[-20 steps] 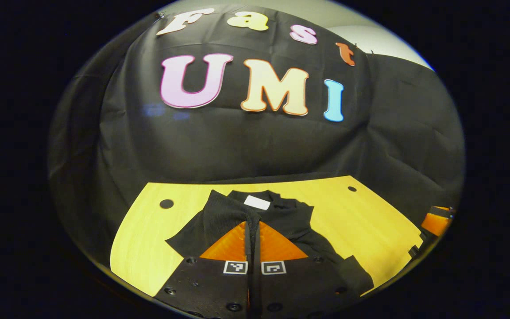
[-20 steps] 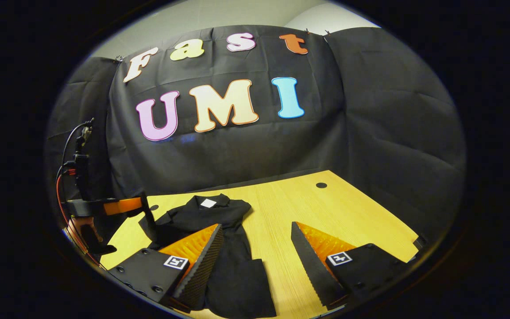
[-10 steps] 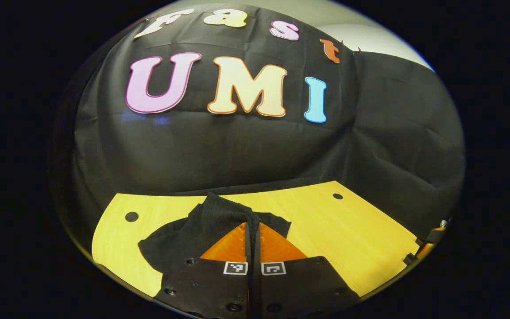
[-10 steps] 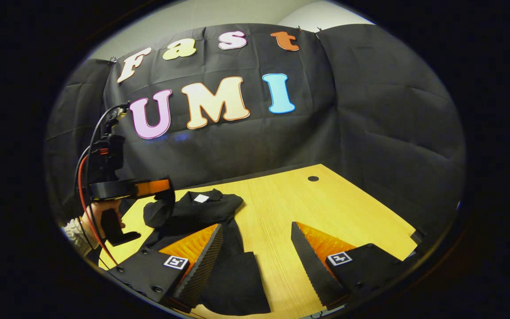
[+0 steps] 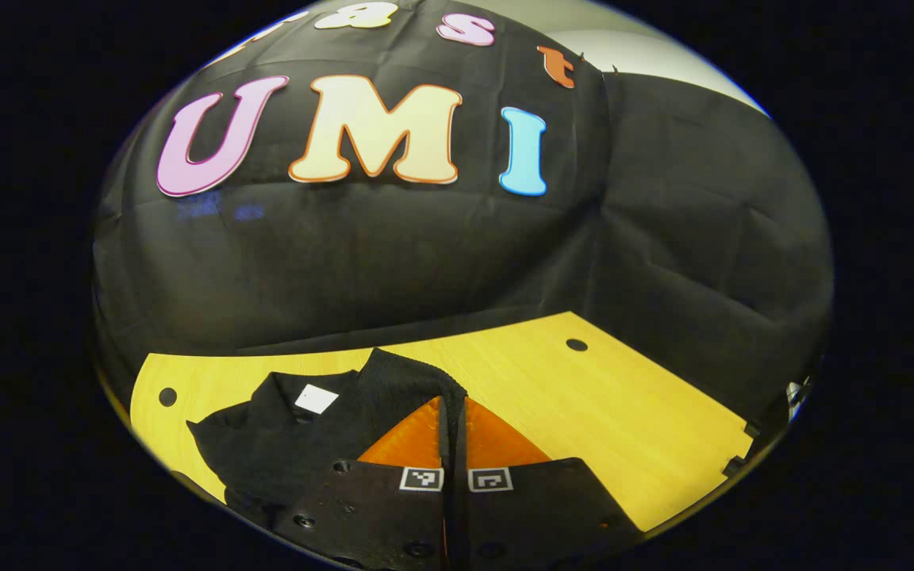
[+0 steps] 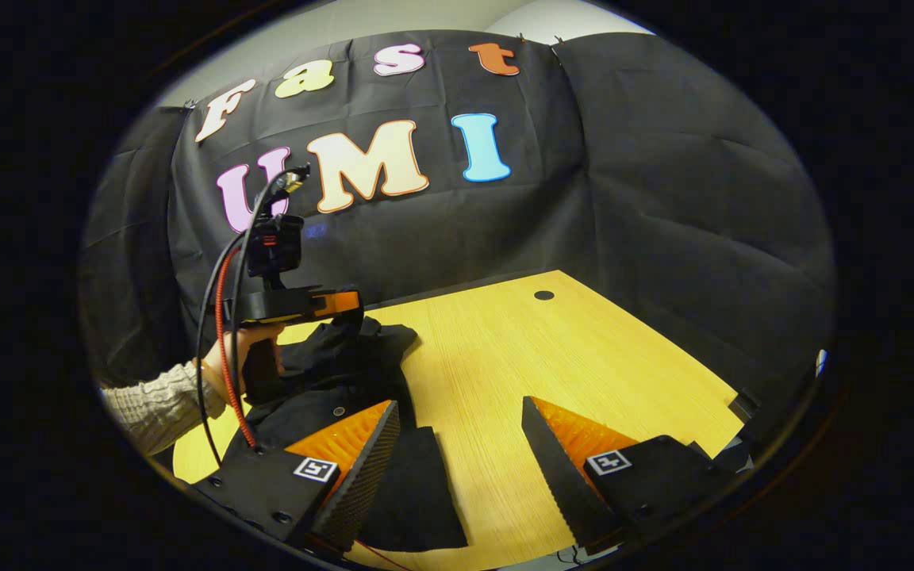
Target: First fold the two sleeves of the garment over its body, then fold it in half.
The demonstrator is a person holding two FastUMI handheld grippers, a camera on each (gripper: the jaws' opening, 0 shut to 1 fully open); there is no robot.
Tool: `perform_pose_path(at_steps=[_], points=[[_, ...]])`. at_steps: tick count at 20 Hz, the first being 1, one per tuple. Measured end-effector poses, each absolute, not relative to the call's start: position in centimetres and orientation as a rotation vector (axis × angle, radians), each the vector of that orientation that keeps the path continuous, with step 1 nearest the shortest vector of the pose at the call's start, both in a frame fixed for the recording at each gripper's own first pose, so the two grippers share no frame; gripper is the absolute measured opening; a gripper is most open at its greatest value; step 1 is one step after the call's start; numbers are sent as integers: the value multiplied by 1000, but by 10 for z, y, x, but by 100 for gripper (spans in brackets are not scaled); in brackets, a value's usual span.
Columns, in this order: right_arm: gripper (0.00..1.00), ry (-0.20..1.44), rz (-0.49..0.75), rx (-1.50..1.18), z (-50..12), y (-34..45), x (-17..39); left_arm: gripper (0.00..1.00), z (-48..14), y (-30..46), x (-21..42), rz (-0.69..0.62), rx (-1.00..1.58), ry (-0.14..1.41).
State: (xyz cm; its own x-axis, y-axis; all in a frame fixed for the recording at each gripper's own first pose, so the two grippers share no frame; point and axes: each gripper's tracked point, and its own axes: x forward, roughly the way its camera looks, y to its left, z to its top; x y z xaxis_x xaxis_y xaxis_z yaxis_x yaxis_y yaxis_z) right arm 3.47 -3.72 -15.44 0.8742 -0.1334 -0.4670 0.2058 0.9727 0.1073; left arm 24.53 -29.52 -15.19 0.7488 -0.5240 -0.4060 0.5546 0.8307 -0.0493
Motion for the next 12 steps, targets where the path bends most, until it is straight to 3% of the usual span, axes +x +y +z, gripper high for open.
perform_pose_path(at_steps=[3,4,6,10,12], points=[[98,488,-185,159,-159,-41,30,0,-172,-301,253,-585,62,451],[93,494,-188,159,-161,-43,28,0,-179,-302,255,-576,54,459],[98,506,-196,159,-165,-46,24,0,-191,-303,260,-558,47,475],[98,524,-211,148,-170,-59,16,0,-213,-312,264,-553,54,508],[93,530,-216,151,-171,-64,14,0,-219,-314,265,-546,53,513]])
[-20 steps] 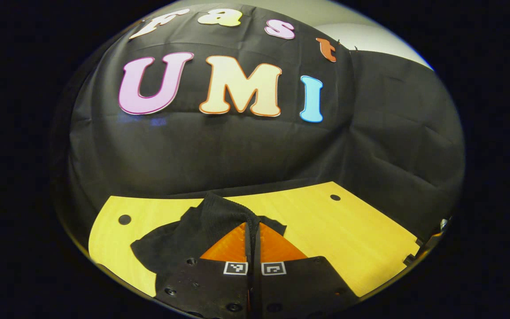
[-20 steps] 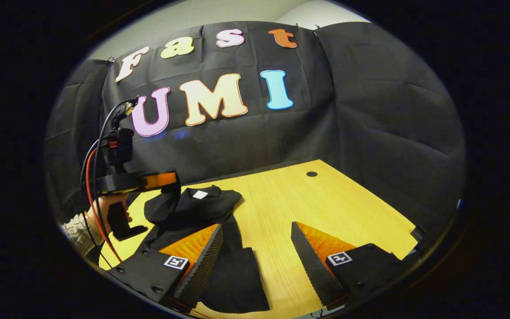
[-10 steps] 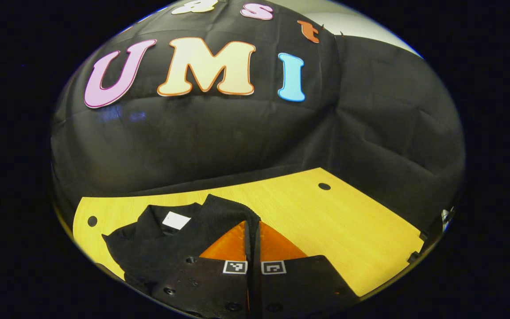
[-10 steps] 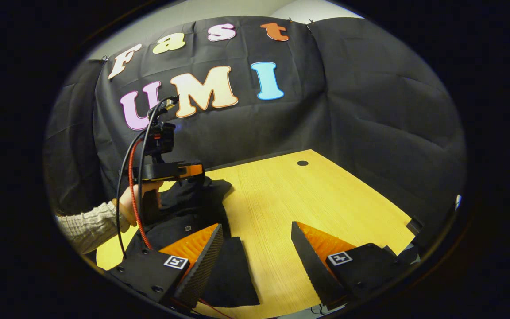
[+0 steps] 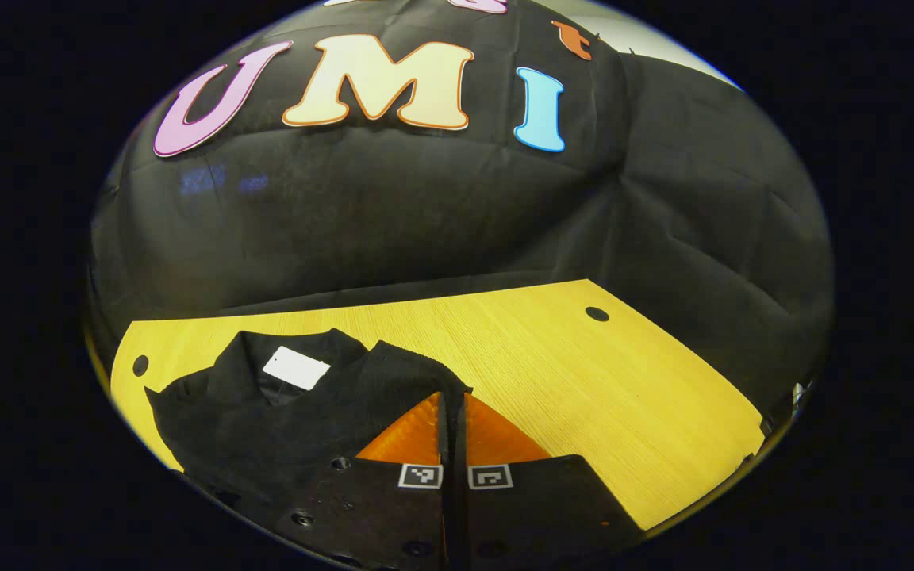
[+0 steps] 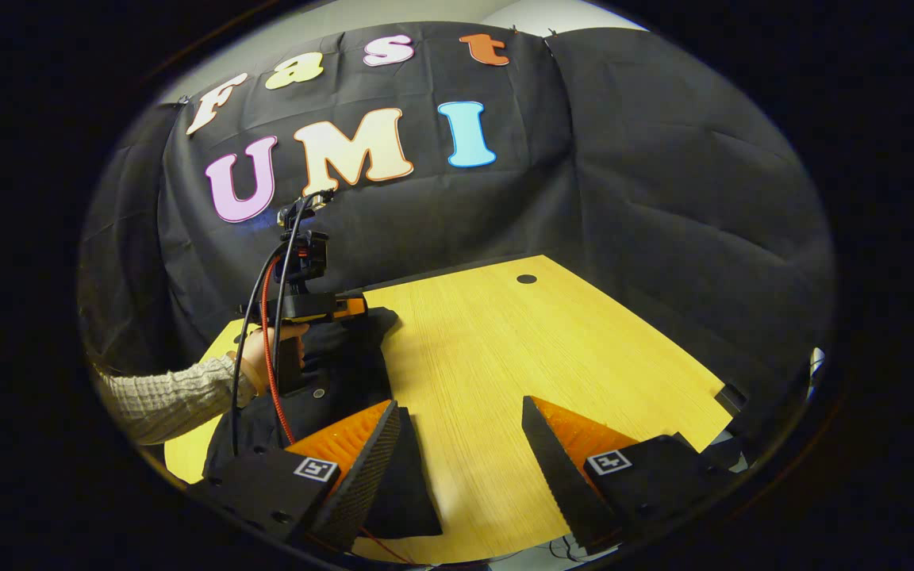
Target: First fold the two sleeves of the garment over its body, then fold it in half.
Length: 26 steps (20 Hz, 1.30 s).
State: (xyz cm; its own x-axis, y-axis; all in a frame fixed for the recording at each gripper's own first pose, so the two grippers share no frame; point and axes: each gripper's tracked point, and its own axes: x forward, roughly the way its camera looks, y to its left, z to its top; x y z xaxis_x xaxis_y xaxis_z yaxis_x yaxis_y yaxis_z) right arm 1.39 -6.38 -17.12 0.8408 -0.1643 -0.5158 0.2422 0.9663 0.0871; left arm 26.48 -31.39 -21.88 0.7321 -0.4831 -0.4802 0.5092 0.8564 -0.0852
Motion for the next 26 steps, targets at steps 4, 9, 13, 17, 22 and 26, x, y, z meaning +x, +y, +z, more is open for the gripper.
perform_pose_path(at_steps=[4,9,13,17,22,26], points=[[98,538,-214,148,-175,-67,11,1,-217,-326,261,-566,39,513],[98,547,-175,143,-178,-62,11,75,-202,-336,251,-624,13,491],[98,545,-139,140,-180,-58,13,95,-173,-314,251,-539,20,429],[93,552,-90,140,-187,-49,11,95,-130,-281,241,-493,26,337],[93,565,-12,132,-202,-28,5,95,-95,-220,211,-413,2,250],[98,577,45,134,-220,-9,-3,95,-108,-156,174,-337,18,257]])
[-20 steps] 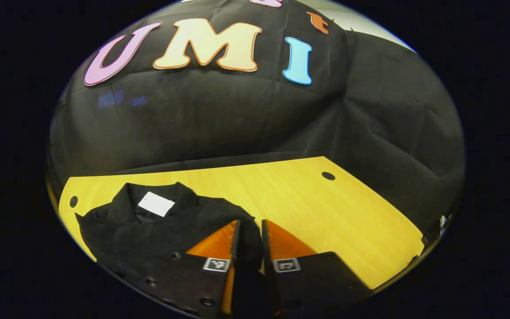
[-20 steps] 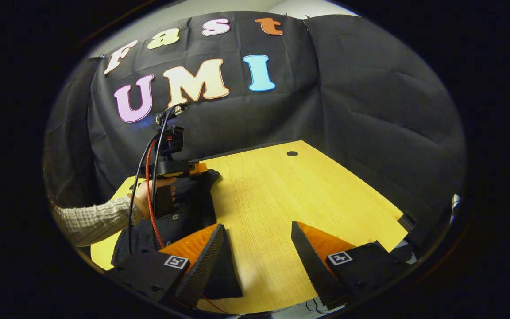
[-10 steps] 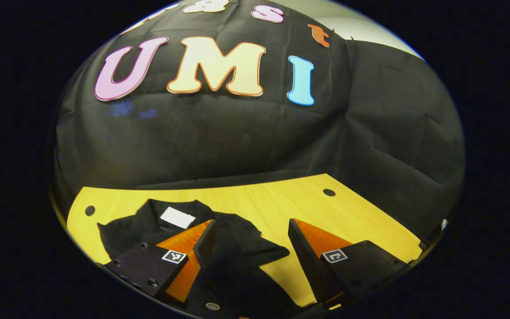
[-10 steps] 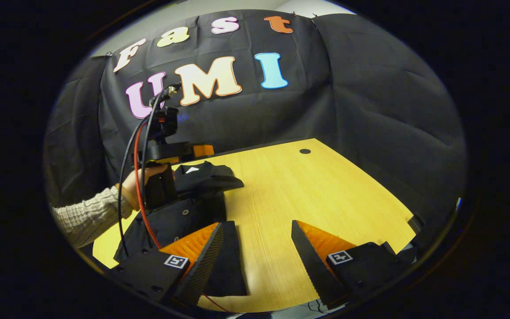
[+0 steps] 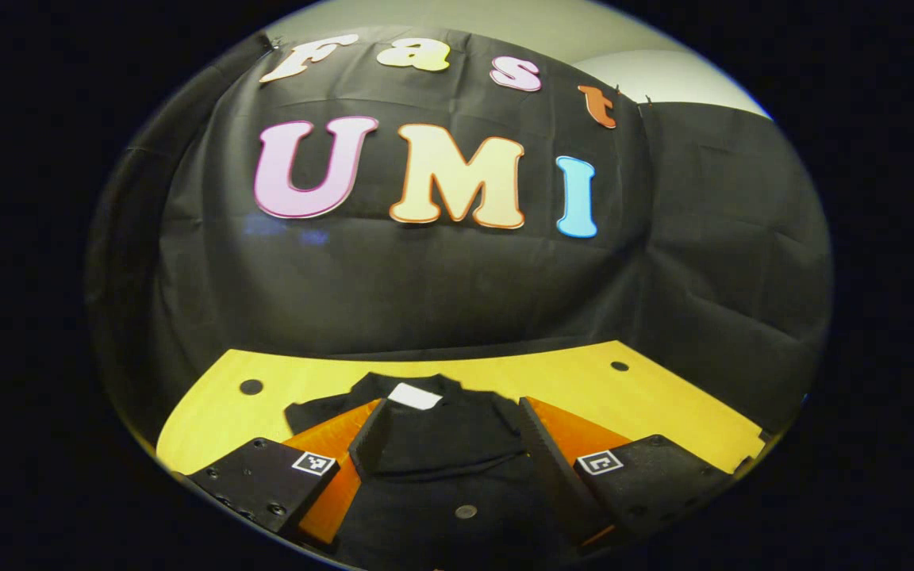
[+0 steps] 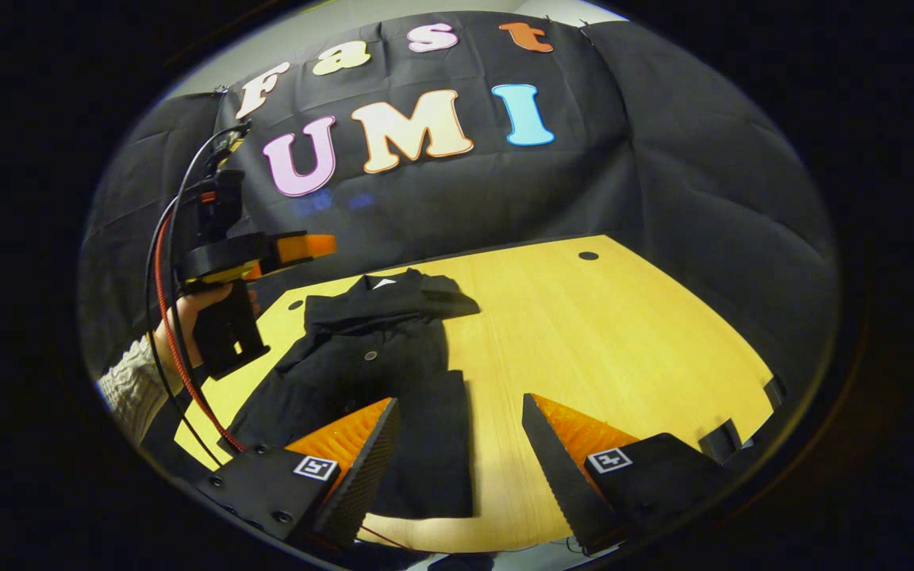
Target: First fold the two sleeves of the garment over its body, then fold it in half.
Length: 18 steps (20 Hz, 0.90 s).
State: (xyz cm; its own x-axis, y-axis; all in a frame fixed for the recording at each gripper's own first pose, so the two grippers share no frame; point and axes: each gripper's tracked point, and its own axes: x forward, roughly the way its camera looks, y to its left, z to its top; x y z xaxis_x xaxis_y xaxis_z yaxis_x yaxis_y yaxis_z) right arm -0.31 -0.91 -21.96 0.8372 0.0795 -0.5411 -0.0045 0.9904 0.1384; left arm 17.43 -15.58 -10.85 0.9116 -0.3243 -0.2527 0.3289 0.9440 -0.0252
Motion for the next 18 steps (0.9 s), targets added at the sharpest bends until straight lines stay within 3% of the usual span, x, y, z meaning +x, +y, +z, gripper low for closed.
perform_pose_path(at_steps=[7,18], points=[[98,633,132,91,-262,17,-14,94,-137,-50,80,-208,61,265],[98,734,168,50,-322,28,-36,94,-238,19,-34,-113,49,492]])
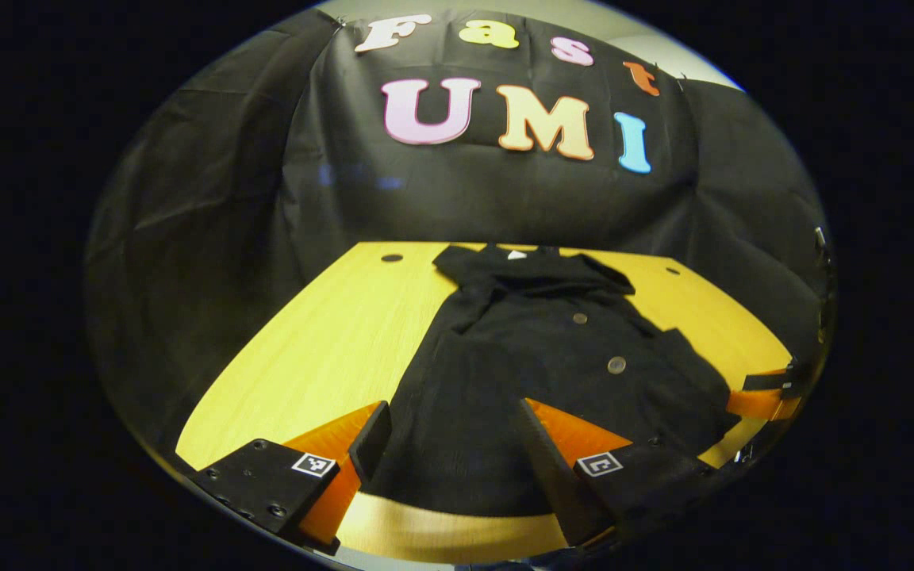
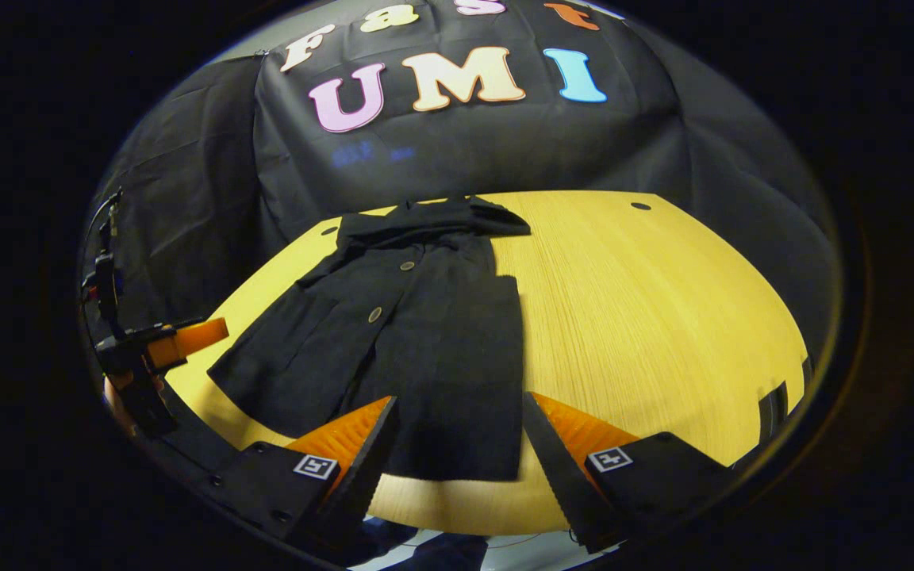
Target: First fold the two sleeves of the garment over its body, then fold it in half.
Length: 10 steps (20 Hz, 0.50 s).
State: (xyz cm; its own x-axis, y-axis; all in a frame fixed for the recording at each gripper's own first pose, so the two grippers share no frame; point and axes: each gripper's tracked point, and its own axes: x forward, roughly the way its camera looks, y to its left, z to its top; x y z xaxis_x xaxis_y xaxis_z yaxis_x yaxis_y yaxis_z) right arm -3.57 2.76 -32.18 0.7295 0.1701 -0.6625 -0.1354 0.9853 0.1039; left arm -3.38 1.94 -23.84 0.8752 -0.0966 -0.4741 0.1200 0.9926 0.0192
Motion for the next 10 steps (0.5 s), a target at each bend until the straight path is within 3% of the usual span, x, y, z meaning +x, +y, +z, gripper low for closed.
perform_pose_path(at_steps=[2,3,4,10], points=[[98,755,168,51,-331,29,-40,94,-252,18,-43,-118,53,527],[94,761,169,45,-334,30,-42,95,-260,19,-46,-121,60,551],[98,765,170,36,-337,32,-44,95,-268,19,-48,-125,65,579],[98,804,153,24,-355,34,-43,95,-293,32,-58,-107,89,645]])
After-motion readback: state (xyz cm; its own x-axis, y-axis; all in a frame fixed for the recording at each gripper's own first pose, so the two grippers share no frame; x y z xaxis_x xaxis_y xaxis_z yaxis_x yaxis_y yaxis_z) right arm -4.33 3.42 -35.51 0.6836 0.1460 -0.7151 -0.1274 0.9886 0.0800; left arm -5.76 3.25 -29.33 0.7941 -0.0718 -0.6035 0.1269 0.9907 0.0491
